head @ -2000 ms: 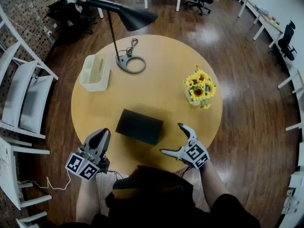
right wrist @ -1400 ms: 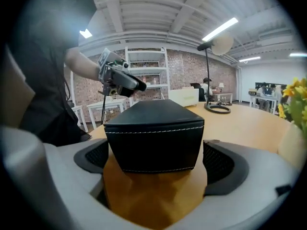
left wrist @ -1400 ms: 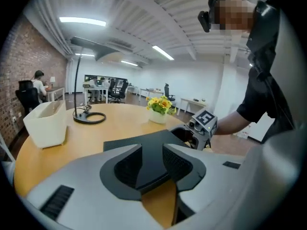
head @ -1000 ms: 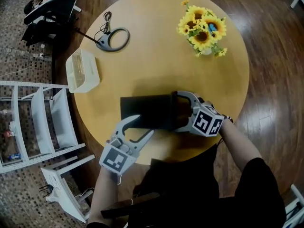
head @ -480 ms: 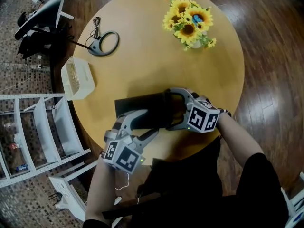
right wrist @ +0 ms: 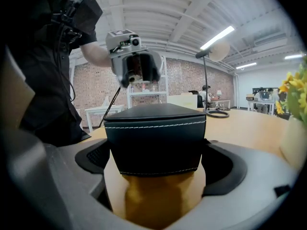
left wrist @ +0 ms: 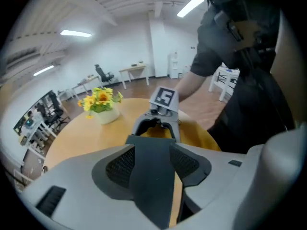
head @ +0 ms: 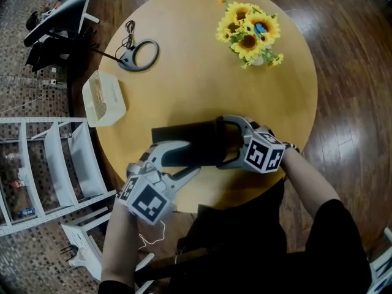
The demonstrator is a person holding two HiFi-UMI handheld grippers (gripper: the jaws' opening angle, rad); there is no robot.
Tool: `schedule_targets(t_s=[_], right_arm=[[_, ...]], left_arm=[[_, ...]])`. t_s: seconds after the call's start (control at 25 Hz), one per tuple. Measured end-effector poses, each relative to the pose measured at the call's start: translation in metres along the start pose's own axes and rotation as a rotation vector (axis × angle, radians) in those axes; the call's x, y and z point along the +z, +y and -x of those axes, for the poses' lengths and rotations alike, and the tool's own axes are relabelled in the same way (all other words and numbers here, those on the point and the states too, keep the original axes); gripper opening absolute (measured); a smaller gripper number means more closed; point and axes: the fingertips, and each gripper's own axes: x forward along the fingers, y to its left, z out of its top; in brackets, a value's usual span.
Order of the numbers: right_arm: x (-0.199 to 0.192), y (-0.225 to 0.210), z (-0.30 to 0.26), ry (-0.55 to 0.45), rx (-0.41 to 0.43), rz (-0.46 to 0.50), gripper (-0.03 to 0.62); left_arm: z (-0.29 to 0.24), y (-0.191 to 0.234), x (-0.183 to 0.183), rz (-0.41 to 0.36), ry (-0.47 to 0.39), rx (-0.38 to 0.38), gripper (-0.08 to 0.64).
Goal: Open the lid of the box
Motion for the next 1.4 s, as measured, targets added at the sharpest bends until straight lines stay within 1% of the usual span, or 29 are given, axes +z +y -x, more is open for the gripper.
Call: schedule_targets(t_s=[0.04,0.08,0.12,0.16,0.2,0.32,0.56,0.64,0.76,0.84,0.96,1.04,1.12,1.16,1.2,1.24,1.28,1.32,1.36,1.4], right_arm=[[0.0,0.0,0.0,0.002,0.0,0.0,0.6],[0.0,0.001,0.0,0.003,0.002,0.001,0.6],[0.0,0.001,-0.001,0.003,0.003,0.002,0.6],[0.0,0.0,-0.001,0.002,0.003,0.003,0.6],[0.001,0.0,-0.001,0.002,0.002,0.005,0.6],[0.004,-0.002,0.001,0.003,-0.003,0.023,0.6],[0.001,-0.001,-0.001,0.015,-0.003,0.024,0.592],[0.007,-0.002,0.001,0.015,-0.006,0.047,0.591],[0.007,-0.003,0.001,0.02,-0.01,0.055,0.589],[0.005,-0.002,0.001,0.02,-0.01,0.049,0.589],[-0.003,0.001,-0.001,0.024,-0.007,0.021,0.589],[0.001,-0.002,0.0,0.021,-0.009,0.038,0.59],[0.001,-0.005,0.0,0.025,-0.014,0.046,0.591],[0.0,-0.005,0.0,0.031,-0.016,0.042,0.591],[-0.001,-0.004,-0.001,0.039,-0.018,0.042,0.592],[-0.001,-0.004,-0.002,0.05,-0.02,0.041,0.592],[-0.002,-0.003,-0.002,0.063,-0.022,0.037,0.592],[-0.004,-0.003,-0.002,0.079,-0.024,0.034,0.593],[-0.005,-0.004,-0.002,0.096,-0.027,0.035,0.594],[-0.006,-0.005,-0.002,0.114,-0.03,0.035,0.594]], left_arm=[[-0.008,-0.012,-0.008,-0.043,0.034,-0.037,0.233],[-0.015,-0.022,-0.017,-0.076,0.064,-0.058,0.233],[-0.021,-0.027,-0.025,-0.097,0.088,-0.066,0.237],[-0.025,-0.03,-0.032,-0.11,0.107,-0.067,0.259],[-0.028,-0.029,-0.037,-0.12,0.119,-0.061,0.259],[-0.032,-0.025,-0.042,-0.143,0.13,-0.052,0.256],[-0.027,-0.023,-0.039,-0.149,0.131,-0.052,0.259],[-0.022,-0.02,-0.036,-0.127,0.117,-0.05,0.264],[-0.012,-0.013,-0.026,-0.091,0.087,-0.044,0.277],[-0.003,-0.006,-0.019,-0.08,0.069,-0.033,0.296],[0.013,0.006,-0.005,-0.069,0.034,-0.011,0.296],[0.025,0.019,0.007,-0.06,-0.007,0.01,0.296],[0.036,0.039,0.021,-0.059,-0.089,0.031,0.296],[0.041,0.052,0.027,-0.05,-0.134,0.047,0.296],[0.046,0.065,0.029,-0.023,-0.164,0.074,0.295],[0.051,0.079,0.027,0.025,-0.175,0.111,0.292],[0.055,0.094,0.023,0.079,-0.171,0.156,0.276],[0.056,0.108,0.018,0.115,-0.163,0.2,0.245],[0.056,0.12,0.015,0.127,-0.16,0.236,0.213],[0.053,0.131,0.014,0.125,-0.166,0.263,0.2]])
